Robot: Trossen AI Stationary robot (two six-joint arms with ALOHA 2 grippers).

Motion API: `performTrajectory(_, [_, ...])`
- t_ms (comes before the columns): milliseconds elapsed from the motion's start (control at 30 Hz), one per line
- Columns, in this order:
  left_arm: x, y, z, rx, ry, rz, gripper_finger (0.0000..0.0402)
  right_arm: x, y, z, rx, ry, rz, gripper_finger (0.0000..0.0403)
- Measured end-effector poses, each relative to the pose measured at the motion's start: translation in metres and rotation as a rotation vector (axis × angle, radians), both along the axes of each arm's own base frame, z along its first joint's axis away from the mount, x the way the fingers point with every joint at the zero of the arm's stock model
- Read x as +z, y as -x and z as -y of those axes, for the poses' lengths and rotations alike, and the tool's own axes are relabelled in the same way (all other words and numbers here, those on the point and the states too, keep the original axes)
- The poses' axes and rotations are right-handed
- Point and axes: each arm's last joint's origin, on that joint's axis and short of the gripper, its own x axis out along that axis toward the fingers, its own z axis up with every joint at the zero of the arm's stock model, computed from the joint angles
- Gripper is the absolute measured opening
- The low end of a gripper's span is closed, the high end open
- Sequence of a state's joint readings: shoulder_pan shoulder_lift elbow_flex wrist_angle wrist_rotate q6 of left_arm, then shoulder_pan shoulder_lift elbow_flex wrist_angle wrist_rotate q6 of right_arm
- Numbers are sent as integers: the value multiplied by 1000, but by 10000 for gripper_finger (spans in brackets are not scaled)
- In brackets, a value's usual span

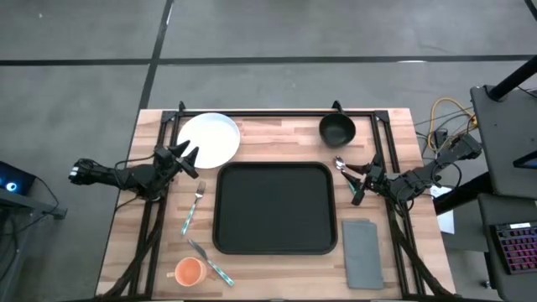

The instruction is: Set up tray

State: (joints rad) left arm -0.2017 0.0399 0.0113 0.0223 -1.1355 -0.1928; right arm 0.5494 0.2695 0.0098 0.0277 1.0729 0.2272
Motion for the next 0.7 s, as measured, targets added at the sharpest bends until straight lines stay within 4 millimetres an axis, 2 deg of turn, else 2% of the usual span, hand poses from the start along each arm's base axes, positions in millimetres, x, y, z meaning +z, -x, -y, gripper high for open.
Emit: performTrajectory(700, [0, 0, 0, 0, 0, 0, 208, 1, 0, 0, -5, -49, 35, 128])
